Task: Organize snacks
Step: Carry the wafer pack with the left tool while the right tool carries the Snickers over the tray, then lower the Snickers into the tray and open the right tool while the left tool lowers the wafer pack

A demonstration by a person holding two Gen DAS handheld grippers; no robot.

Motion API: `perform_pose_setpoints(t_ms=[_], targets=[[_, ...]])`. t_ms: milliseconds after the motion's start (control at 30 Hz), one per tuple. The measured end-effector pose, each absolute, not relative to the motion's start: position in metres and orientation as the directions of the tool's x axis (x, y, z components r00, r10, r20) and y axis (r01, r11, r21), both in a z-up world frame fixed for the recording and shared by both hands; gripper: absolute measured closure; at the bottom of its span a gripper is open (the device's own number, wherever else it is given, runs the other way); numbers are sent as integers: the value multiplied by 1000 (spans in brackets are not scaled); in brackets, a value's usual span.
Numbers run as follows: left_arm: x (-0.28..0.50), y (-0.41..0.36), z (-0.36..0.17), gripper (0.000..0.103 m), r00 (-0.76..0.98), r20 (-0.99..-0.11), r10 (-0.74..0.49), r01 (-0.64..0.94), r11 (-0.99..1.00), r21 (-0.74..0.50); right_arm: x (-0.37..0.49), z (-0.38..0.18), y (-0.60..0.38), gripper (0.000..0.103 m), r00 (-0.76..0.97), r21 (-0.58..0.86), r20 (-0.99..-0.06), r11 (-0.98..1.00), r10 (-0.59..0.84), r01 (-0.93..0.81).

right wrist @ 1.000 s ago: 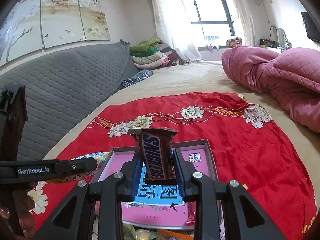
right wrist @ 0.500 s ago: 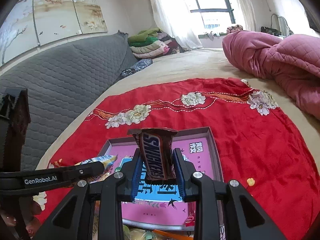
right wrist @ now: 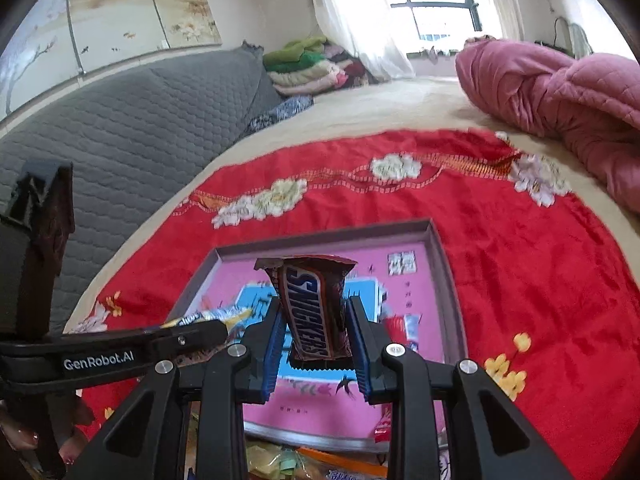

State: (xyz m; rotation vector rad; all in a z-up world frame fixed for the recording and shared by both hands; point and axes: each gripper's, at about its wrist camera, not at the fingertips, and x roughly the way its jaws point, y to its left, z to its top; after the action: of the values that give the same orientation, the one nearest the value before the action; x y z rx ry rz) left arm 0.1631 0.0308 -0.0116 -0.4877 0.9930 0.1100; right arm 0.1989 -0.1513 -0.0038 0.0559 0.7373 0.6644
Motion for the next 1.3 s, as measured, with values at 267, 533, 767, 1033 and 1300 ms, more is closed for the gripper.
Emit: perform_pose_setpoints(t_ms=[267, 533, 767, 1033, 1300], targets=[[166, 27, -19, 82, 542, -830, -130, -293, 896, -333, 202, -12, -151, 72, 506, 296, -634, 789, 584, -539], [165, 25, -28, 82, 534, -834, -138, -288, 898, -333, 206, -24, -154, 72, 453, 333, -673, 786, 585, -520], [166, 25, -31, 82, 535, -833, -141, -288, 897, -336, 208, -32, -154, 72, 435, 334, -697, 794, 571, -507], [169, 27, -38, 82, 525, -840, -139, -293, 896, -332, 210, -40, -153, 72, 421, 328, -716, 801, 557, -501], [175, 27, -44, 82, 523, -841, -139, -286, 901, -326, 212, -45, -154, 72, 419, 318, -730, 811, 540, -491]])
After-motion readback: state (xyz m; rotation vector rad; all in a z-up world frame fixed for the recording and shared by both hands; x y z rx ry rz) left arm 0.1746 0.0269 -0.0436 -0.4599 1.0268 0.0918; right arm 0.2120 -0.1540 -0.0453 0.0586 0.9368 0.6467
